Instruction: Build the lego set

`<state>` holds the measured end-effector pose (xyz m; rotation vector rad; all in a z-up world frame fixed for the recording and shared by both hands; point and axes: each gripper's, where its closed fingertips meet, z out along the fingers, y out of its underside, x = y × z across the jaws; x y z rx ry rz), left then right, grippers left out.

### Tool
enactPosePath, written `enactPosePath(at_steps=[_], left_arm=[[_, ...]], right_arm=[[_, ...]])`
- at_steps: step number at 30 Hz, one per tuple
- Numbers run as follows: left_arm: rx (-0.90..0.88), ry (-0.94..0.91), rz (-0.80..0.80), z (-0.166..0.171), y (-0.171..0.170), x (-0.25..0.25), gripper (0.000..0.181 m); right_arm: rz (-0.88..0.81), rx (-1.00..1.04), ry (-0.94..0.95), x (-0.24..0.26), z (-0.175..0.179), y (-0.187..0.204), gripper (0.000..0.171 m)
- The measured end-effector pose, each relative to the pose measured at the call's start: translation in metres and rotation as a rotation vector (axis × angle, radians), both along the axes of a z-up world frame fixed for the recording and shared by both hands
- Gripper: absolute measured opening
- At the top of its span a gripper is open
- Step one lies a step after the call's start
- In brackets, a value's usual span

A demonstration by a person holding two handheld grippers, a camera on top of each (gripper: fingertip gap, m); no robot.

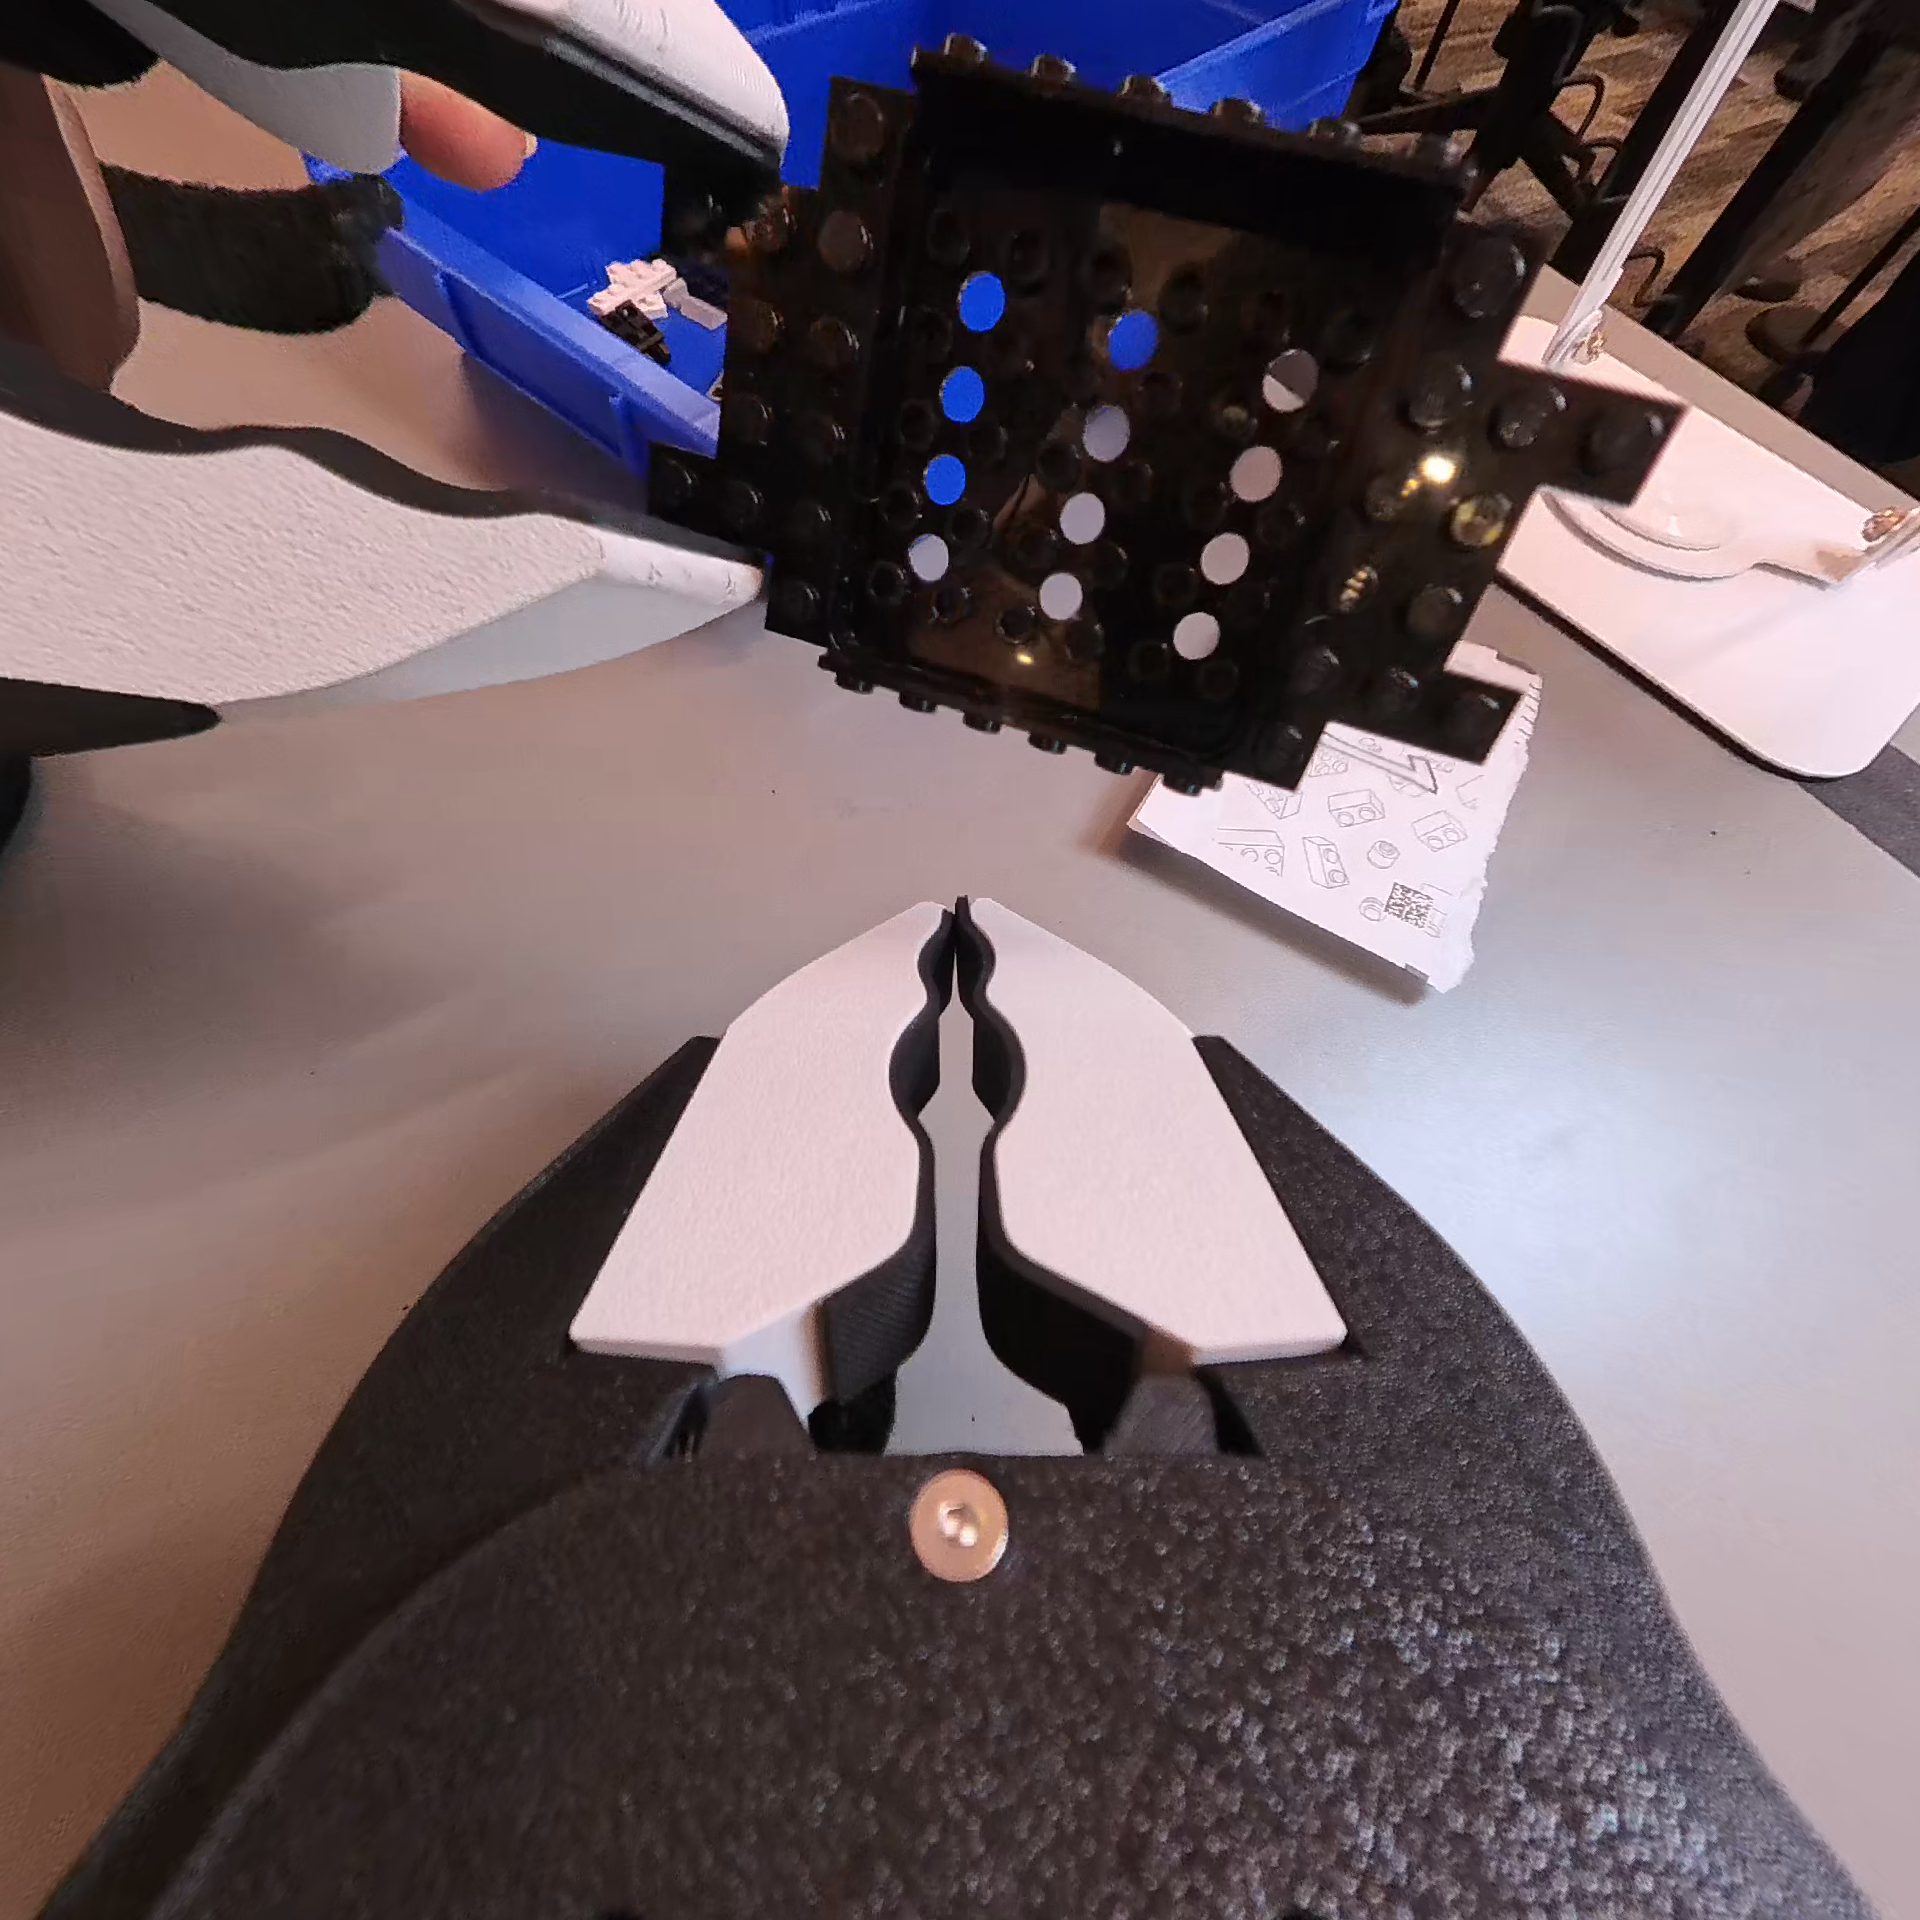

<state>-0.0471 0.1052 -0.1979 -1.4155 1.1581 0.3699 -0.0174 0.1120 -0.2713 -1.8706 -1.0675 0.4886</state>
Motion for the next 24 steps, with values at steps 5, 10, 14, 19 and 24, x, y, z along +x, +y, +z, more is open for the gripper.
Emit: enactPosePath(at_steps=[5,10,14,19,24], left_arm=[[-0.038,-0.037,-0.007,-0.002,0.001,-0.001,0.034],[-0.309,-0.427,-0.052,0.007,0.01,-0.017,0.034],[-0.37,-0.748,0.057,0.027,0.039,-0.074,0.034],[-0.373,-0.776,0.367,0.001,0.076,-0.156,0.033],[-0.431,-0.688,0.497,-0.034,0.088,-0.179,0.044]], right_arm=[[0.004,0.004,0.002,0.0,0.001,0.0,0.0],[0.023,0.054,0.052,0.001,0.014,0.0,0.0],[0.023,0.077,0.083,0.004,0.023,0.003,0.006],[0.019,0.077,0.088,0.006,0.025,0.004,0.012],[0.013,0.08,0.075,0.007,0.023,0.005,0.013]])
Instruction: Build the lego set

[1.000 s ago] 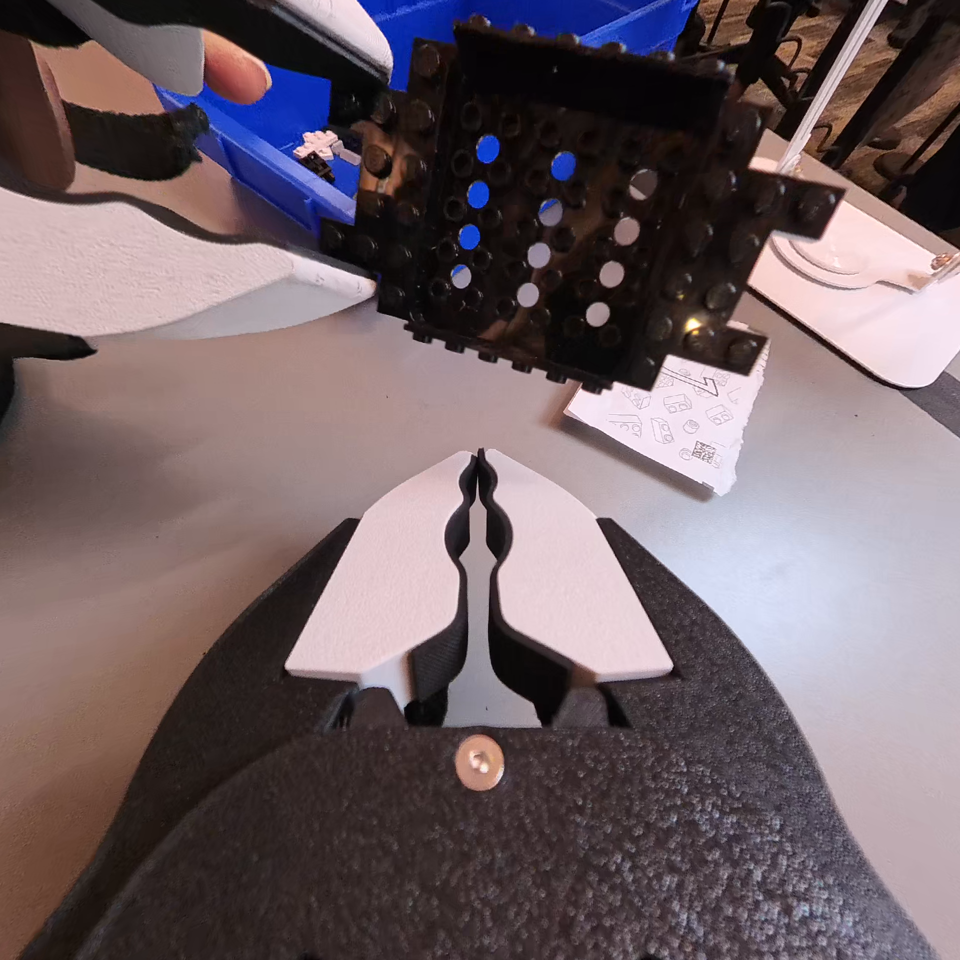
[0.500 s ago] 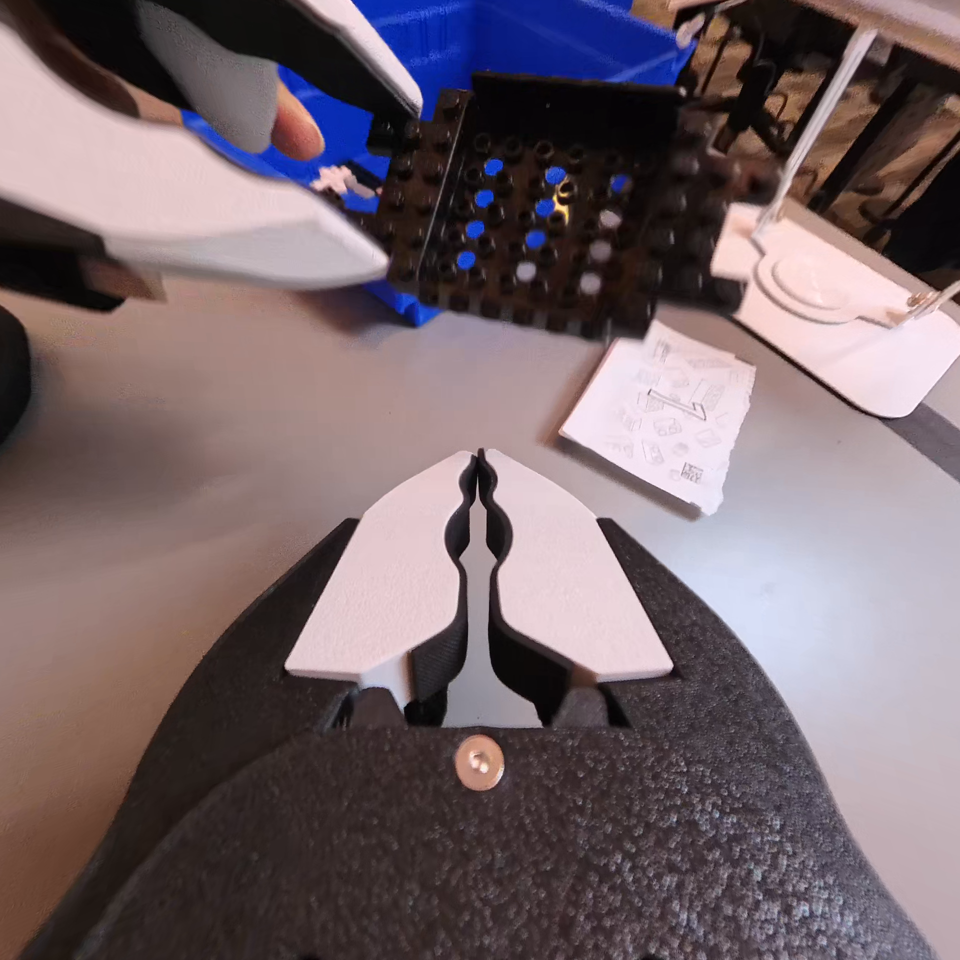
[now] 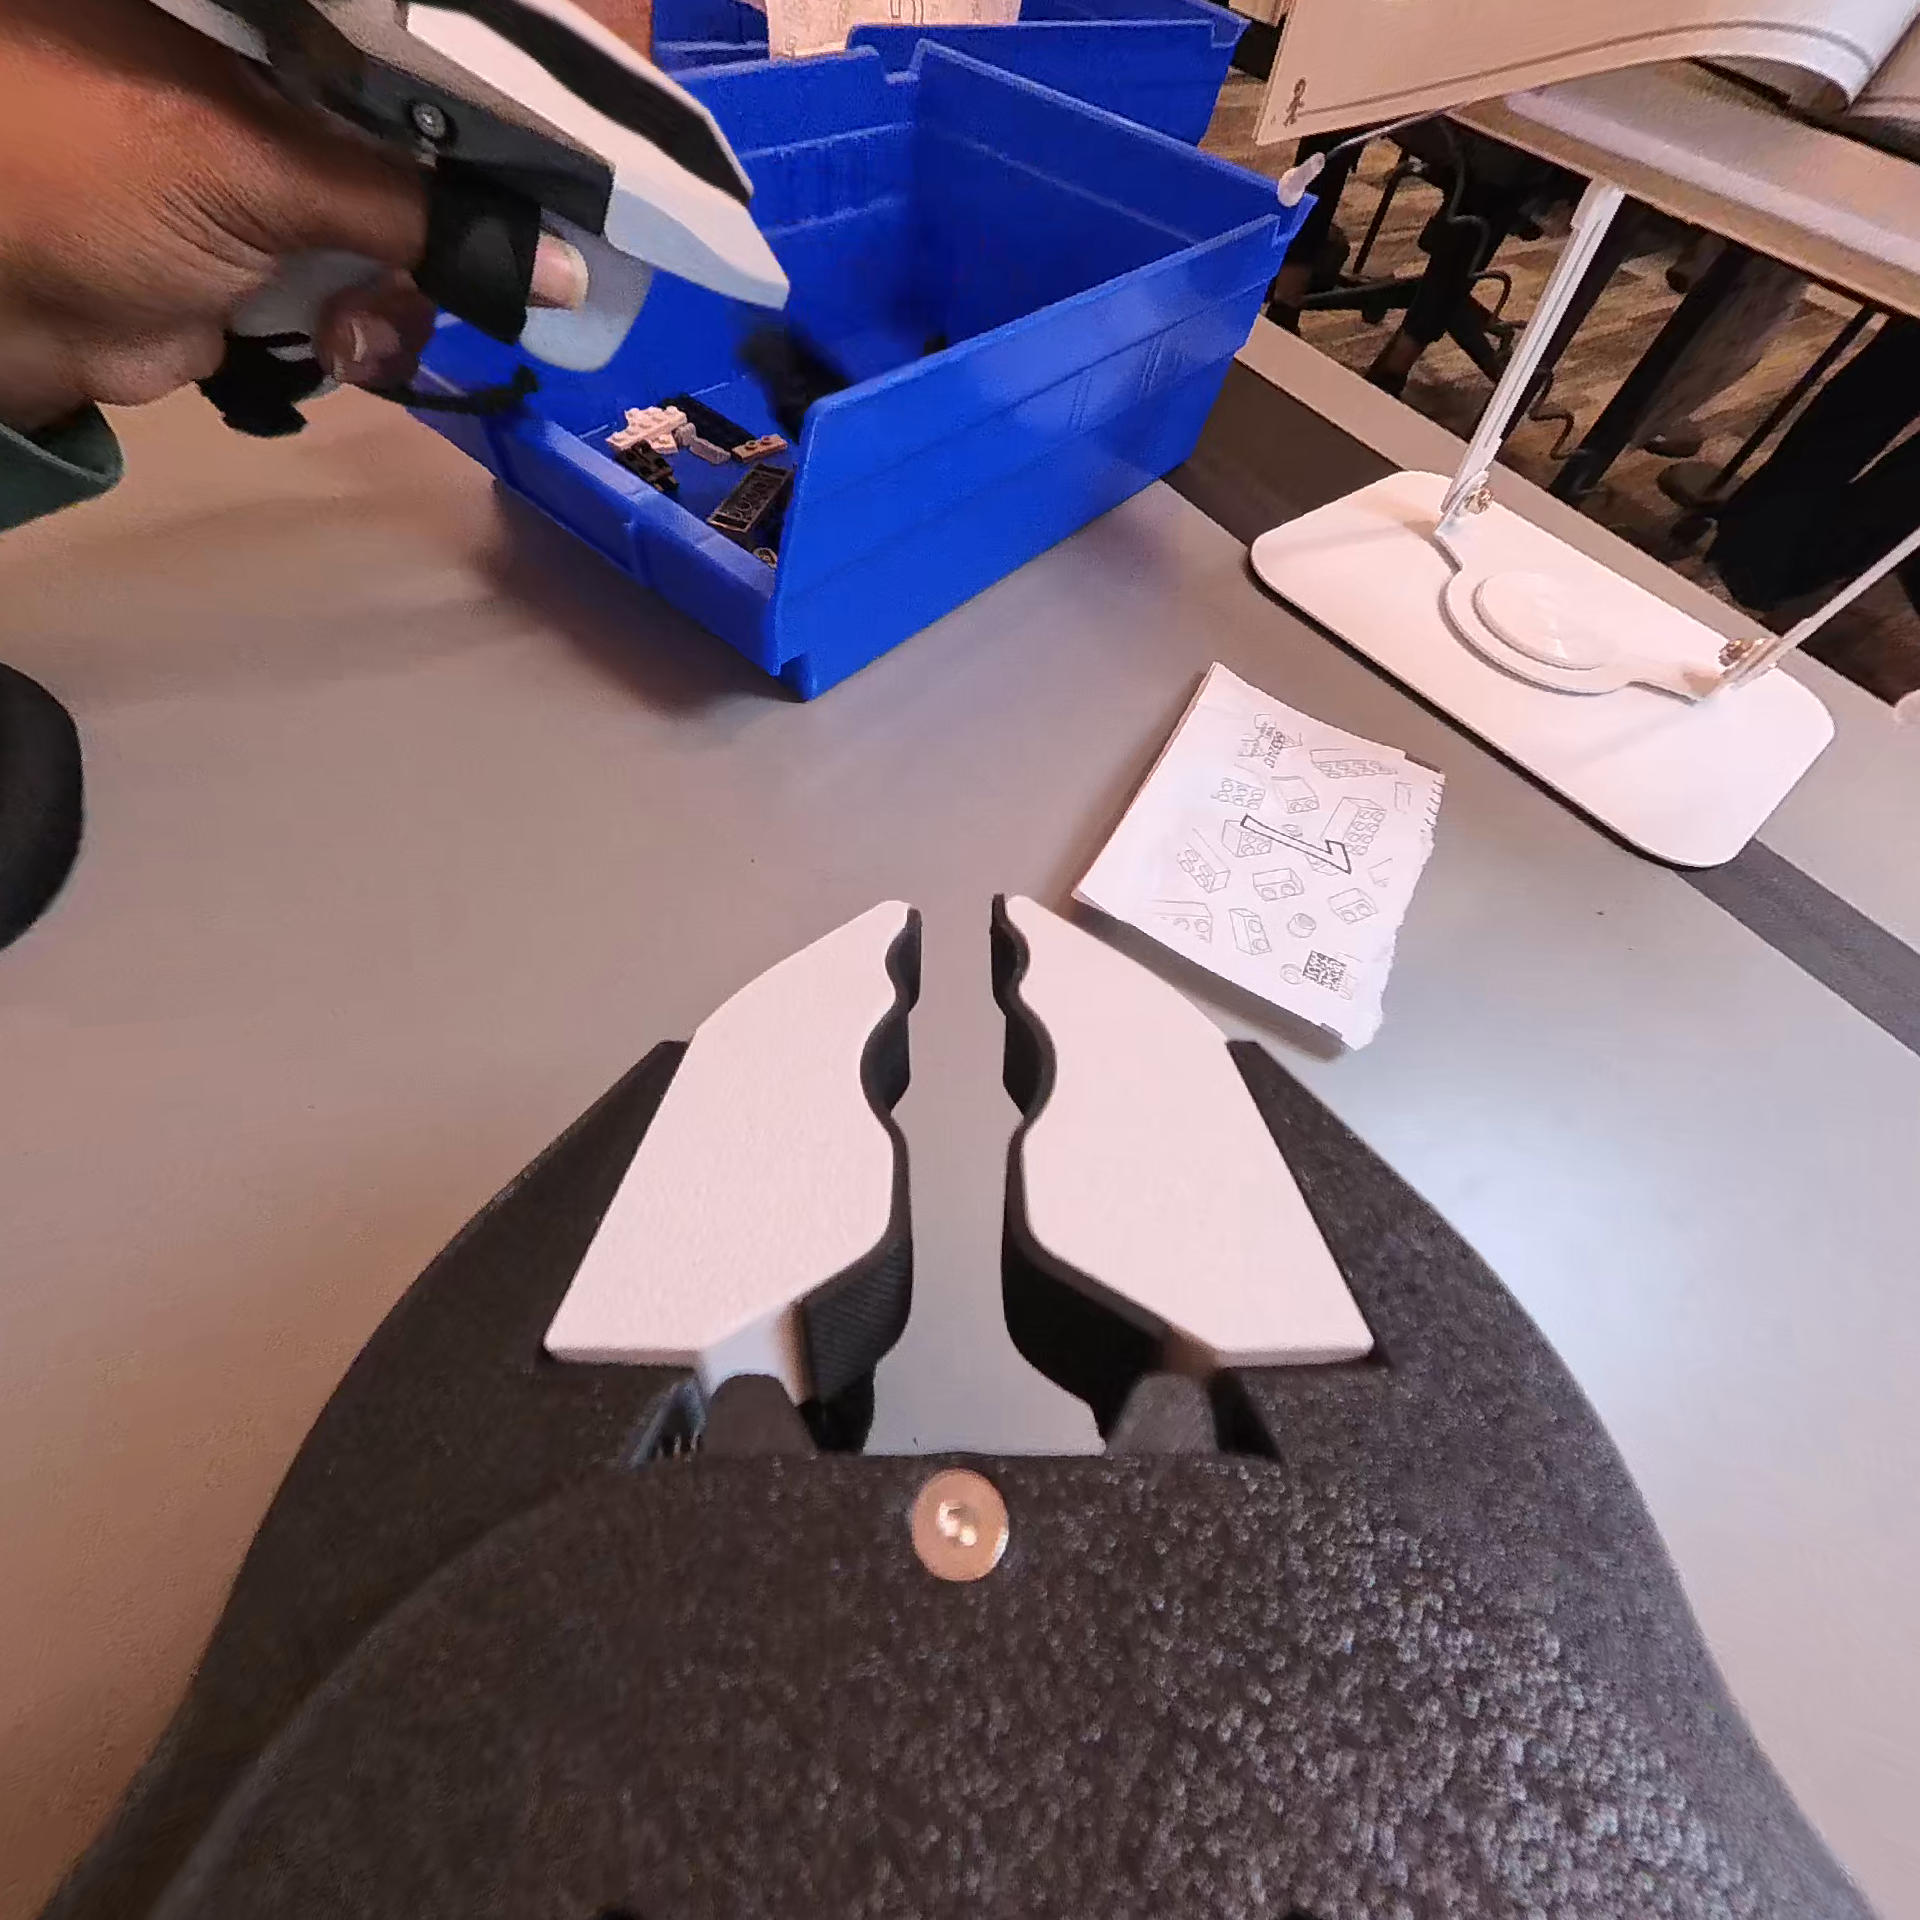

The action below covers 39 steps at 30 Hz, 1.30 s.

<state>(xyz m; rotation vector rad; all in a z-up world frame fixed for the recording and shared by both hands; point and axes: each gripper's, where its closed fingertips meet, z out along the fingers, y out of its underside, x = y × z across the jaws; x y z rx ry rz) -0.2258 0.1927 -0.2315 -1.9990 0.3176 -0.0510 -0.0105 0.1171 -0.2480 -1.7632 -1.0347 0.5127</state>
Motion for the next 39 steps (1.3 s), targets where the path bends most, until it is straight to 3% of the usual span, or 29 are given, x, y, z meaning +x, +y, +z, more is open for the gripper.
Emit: enactPosePath(at_steps=[7,10,14,18,22,24,30,35,39], left_arm=[[-0.023,0.062,-0.069,-0.006,-0.007,0.01,0.047],[-0.114,0.093,-0.214,-0.016,-0.024,0.027,0.049],[-0.18,0.233,-0.378,-0.023,-0.049,0.042,0.059],[-0.254,0.395,-0.406,-0.042,-0.054,0.036,0.065],[-0.319,0.554,-0.382,-0.065,-0.049,0.022,0.049],[-0.352,0.562,-0.413,-0.073,-0.053,0.028,0.031],[-0.337,0.822,-0.381,-0.07,-0.061,0.039,0.029],[-0.26,0.746,-0.55,-0.068,-0.079,0.099,0.026],[-0.211,0.635,-0.612,-0.053,-0.085,0.118,0.03]], right_arm=[[-0.009,-0.002,-0.013,0.003,-0.004,0.003,0.013],[-0.02,0.002,-0.015,0.007,-0.003,0.006,0.014],[-0.054,0.01,-0.009,0.018,0.0,0.016,0.014],[-0.069,-0.004,-0.002,0.023,-0.001,0.02,0.014],[-0.056,0.0,-0.023,0.02,-0.005,0.018,0.014],[-0.047,0.004,-0.04,0.018,-0.008,0.017,0.014],[-0.044,0.007,-0.054,0.019,-0.011,0.017,0.014],[-0.041,-0.002,-0.064,0.019,-0.015,0.018,0.014],[-0.042,0.001,-0.066,0.02,-0.014,0.018,0.014]])
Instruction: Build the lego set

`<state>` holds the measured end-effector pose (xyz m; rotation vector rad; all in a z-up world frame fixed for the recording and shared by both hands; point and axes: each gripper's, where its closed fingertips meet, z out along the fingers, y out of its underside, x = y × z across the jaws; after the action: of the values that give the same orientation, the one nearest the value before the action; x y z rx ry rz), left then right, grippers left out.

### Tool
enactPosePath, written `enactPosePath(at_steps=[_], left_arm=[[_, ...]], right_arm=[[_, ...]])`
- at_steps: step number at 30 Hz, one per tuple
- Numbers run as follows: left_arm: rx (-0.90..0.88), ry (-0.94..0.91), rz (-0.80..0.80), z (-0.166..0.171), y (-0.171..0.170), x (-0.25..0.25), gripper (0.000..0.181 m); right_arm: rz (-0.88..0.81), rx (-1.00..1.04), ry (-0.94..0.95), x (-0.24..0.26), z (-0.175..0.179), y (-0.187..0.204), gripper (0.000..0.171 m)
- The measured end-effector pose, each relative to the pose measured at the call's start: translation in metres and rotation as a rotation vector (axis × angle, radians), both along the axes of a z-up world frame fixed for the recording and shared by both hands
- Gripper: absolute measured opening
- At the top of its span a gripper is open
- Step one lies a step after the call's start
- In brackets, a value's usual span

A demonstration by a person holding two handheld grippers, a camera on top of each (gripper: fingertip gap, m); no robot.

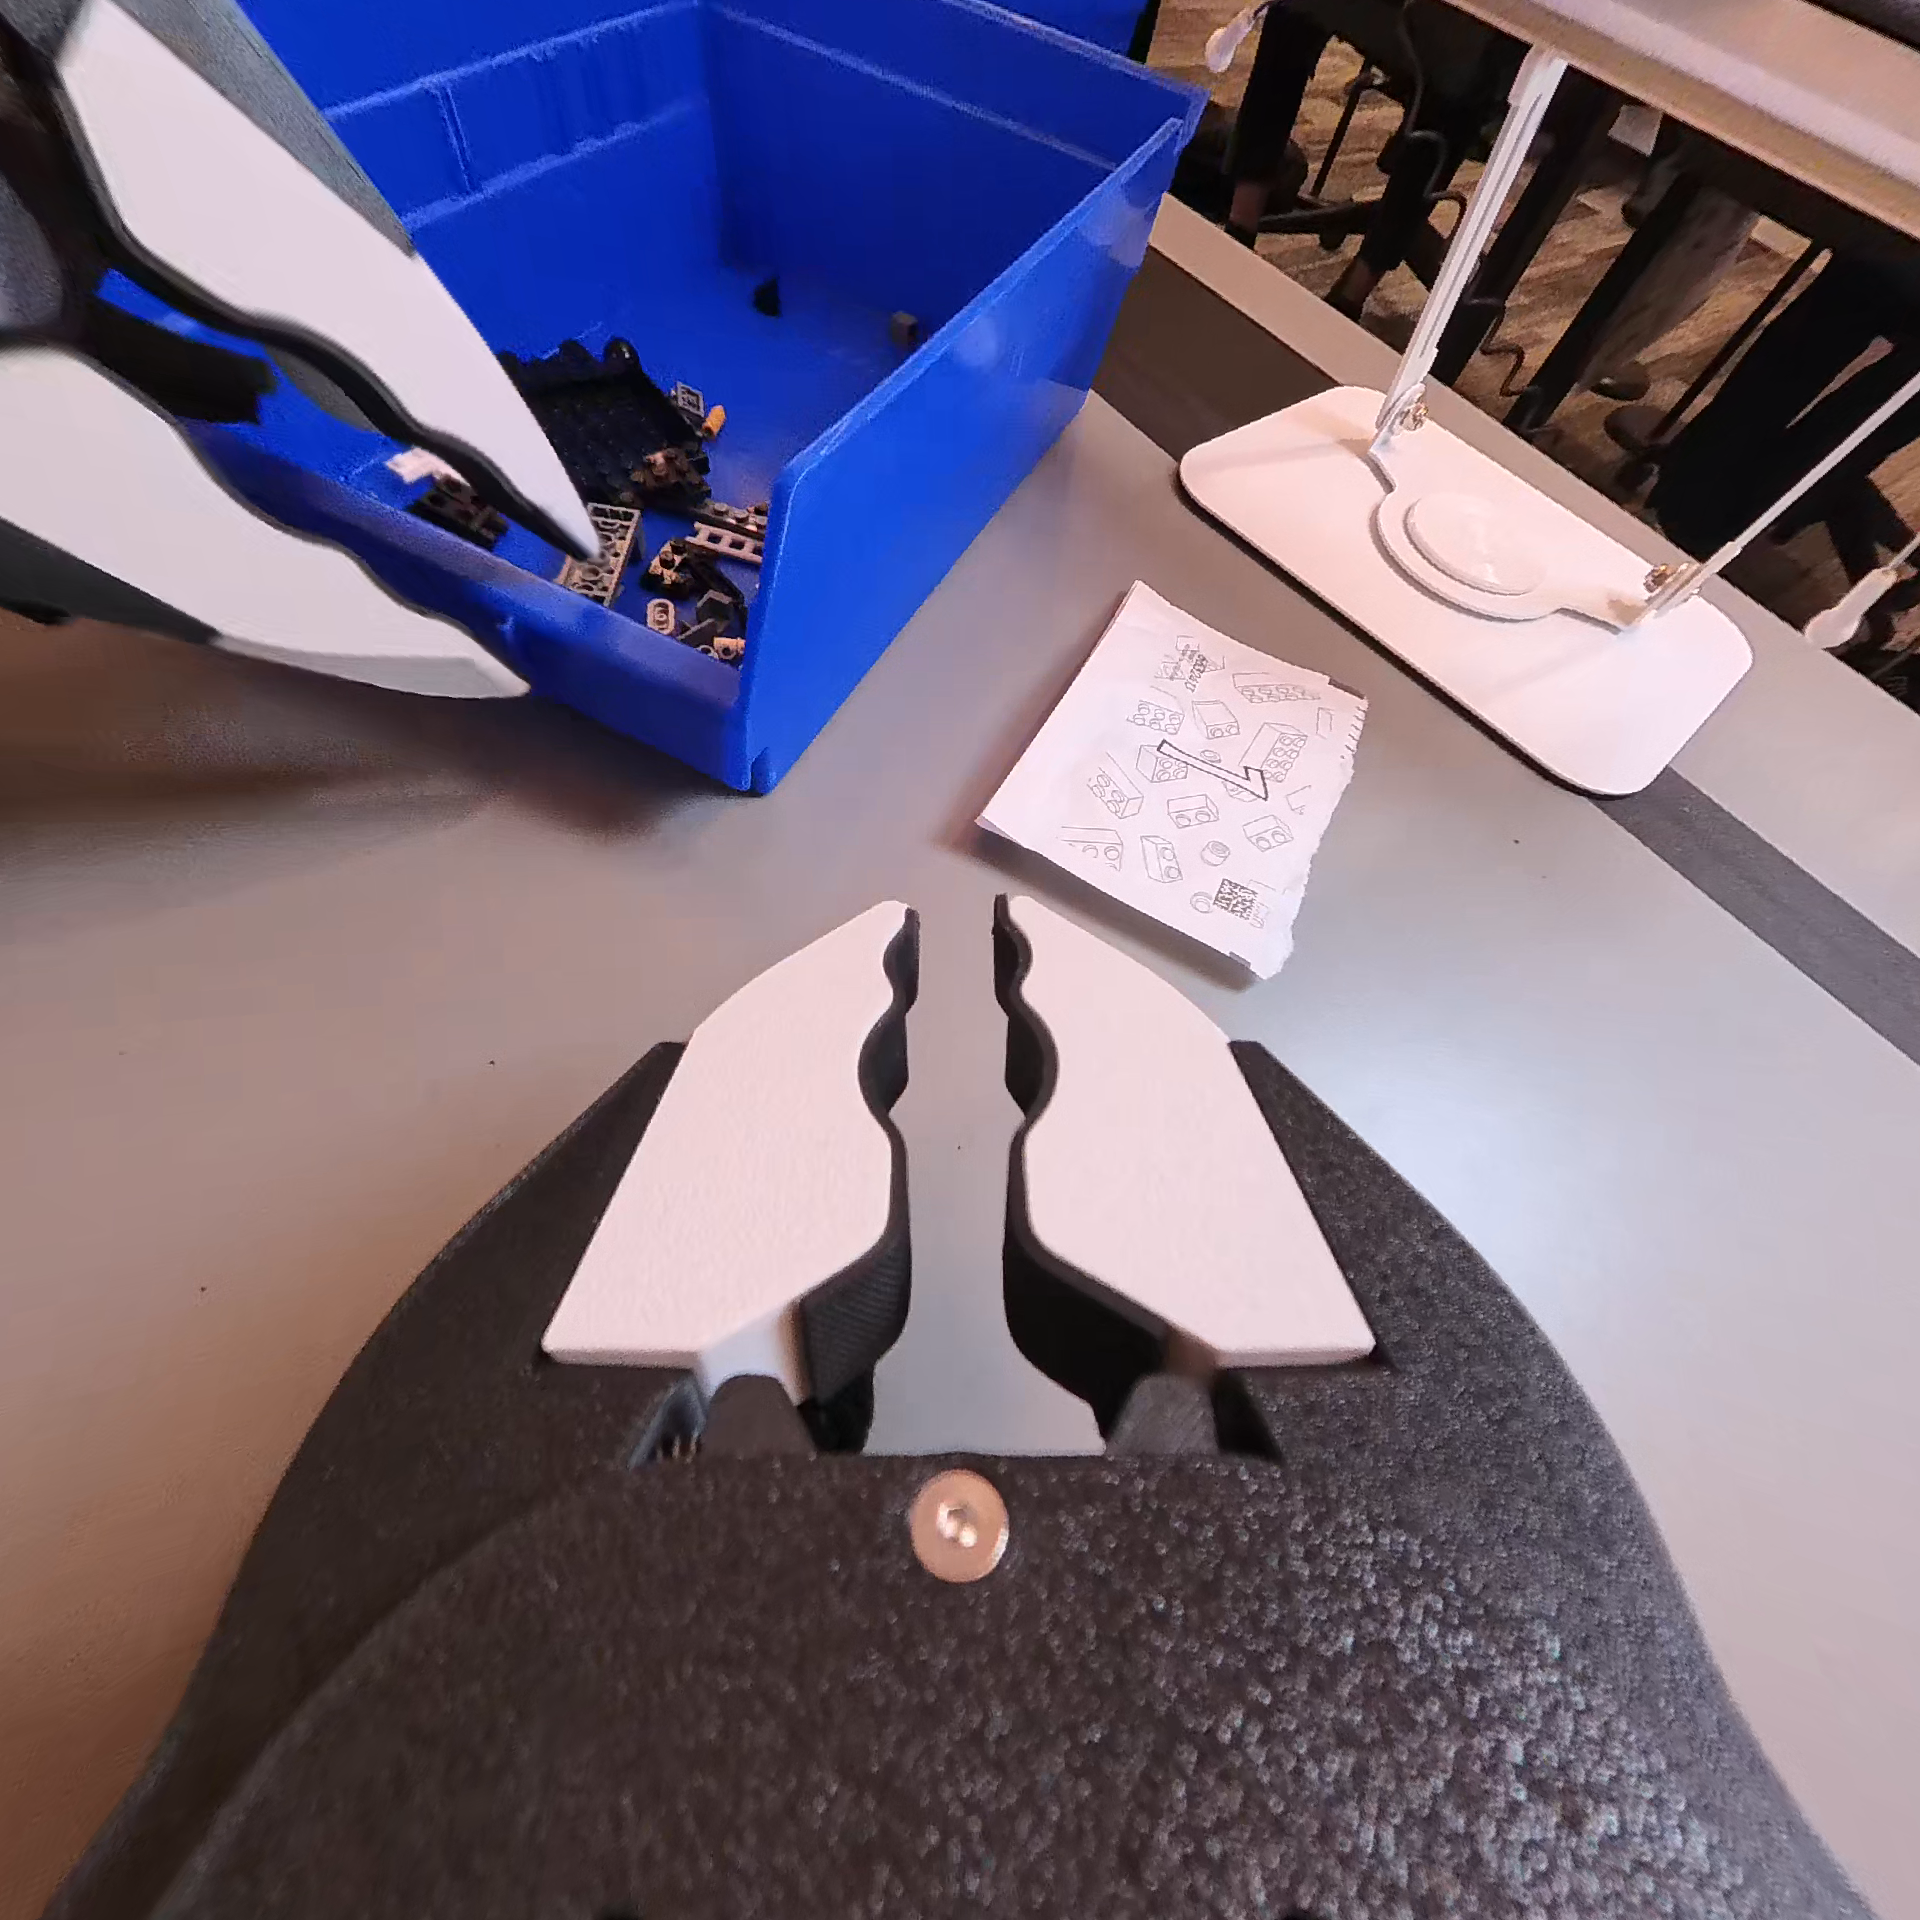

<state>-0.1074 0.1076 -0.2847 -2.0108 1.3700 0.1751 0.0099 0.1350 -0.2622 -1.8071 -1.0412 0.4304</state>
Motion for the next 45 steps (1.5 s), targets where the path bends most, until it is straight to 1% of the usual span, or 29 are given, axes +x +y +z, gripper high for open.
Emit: enactPosePath(at_steps=[2,4,5,6,7,9,10,12,14,15,16,17,18,20,22,25,27,29,32,34,36,37,38,39,40,41,42,43,45], left_arm=[[0.015,-0.127,-0.007,0.027,-0.002,0.002,0.03],[0.089,-0.205,0.025,0.067,0.008,-0.018,0.023],[0.11,-0.216,0.03,0.083,0.017,-0.033,0.019],[0.096,-0.175,0.042,0.089,0.028,-0.052,0.018],[0.037,-0.099,0.049,0.086,0.039,-0.072,0.02],[-0.207,0.049,0.022,0.054,0.053,-0.101,0.029],[-0.286,0.106,0.0,0.039,0.061,-0.11,0.03],[-0.393,0.219,-0.048,0.009,0.072,-0.122,0.03],[-0.486,0.342,-0.075,-0.014,0.073,-0.131,0.033],[-0.508,0.399,-0.08,-0.023,0.075,-0.135,0.035],[-0.514,0.446,-0.083,-0.03,0.078,-0.138,0.031],[-0.513,0.473,-0.087,-0.036,0.081,-0.139,0.021],[-0.518,0.492,-0.091,-0.04,0.082,-0.139,0.004],[-0.452,0.543,-0.057,-0.032,0.09,-0.144,0.003],[-0.326,0.478,-0.047,-0.002,0.096,-0.132,0.003],[-0.081,0.309,-0.042,0.06,0.092,-0.095,0.002],[0.038,0.229,-0.089,0.091,0.073,-0.063,0.002],[0.14,0.169,-0.118,0.108,0.052,-0.03,0.003],[0.255,0.143,-0.143,0.112,0.025,0.012,0.003],[0.282,0.121,-0.166,0.105,0.012,0.036,0.002],[0.269,0.078,-0.195,0.097,0.0,0.056,0.002],[0.261,0.071,-0.207,0.092,-0.004,0.062,0.002],[0.27,0.054,-0.212,0.09,-0.005,0.066,0.003],[0.263,-0.007,-0.217,0.09,-0.007,0.071,0.0],[0.258,-0.071,-0.196,0.092,-0.007,0.071,0.003],[0.239,-0.129,-0.181,0.092,-0.007,0.069,0.013],[0.207,-0.198,-0.18,0.092,-0.012,0.068,0.018],[0.174,-0.275,-0.187,0.093,-0.018,0.068,0.019],[0.094,-0.401,-0.197,0.089,-0.033,0.063,0.02]], right_arm=[[-0.004,0.0,0.002,0.001,0.001,0.001,0.014],[-0.01,-0.003,0.008,0.003,0.001,0.002,0.014],[-0.01,-0.007,0.014,0.003,0.002,0.003,0.014],[-0.008,-0.013,0.019,0.003,0.001,0.003,0.014],[-0.004,-0.019,0.021,0.002,0.001,0.003,0.014],[0.004,-0.022,0.013,0.0,-0.002,0.002,0.014],[0.008,-0.019,0.007,-0.001,-0.003,0.001,0.014],[0.013,-0.007,-0.004,-0.001,-0.003,0.0,0.014],[0.018,0.006,-0.008,-0.001,-0.002,-0.001,0.014],[0.021,0.01,-0.009,-0.001,-0.002,-0.001,0.014],[0.022,0.013,-0.009,0.0,-0.002,0.0,0.014],[0.022,0.012,-0.007,0.0,-0.002,0.001,0.014],[0.021,0.008,-0.004,0.001,-0.002,0.002,0.013],[0.02,0.007,0.007,0.003,-0.001,0.003,0.013],[0.025,0.021,0.034,0.003,0.005,0.003,0.013],[0.074,0.031,0.155,-0.006,0.026,-0.005,0.017],[0.128,0.013,0.284,-0.016,0.047,-0.016,0.026],[0.168,-0.012,0.403,-0.025,0.068,-0.028,0.038],[0.2,-0.075,0.529,-0.033,0.089,-0.042,0.048],[0.215,-0.114,0.544,-0.036,0.092,-0.048,0.046],[0.205,-0.146,0.444,-0.037,0.076,-0.048,0.032],[0.207,-0.132,0.397,-0.035,0.069,-0.046,0.014],[0.195,-0.117,0.347,-0.029,0.063,-0.042,0.01],[0.188,-0.134,0.278,-0.02,0.056,-0.037,0.009],[0.169,-0.163,0.237,-0.007,0.053,-0.029,0.009],[0.147,-0.208,0.222,0.01,0.053,-0.021,0.009],[0.108,-0.256,0.225,0.033,0.056,-0.012,0.009],[0.072,-0.316,0.228,0.059,0.056,-0.004,0.009],[-0.002,-0.463,0.194,0.118,0.042,0.007,0.009]])
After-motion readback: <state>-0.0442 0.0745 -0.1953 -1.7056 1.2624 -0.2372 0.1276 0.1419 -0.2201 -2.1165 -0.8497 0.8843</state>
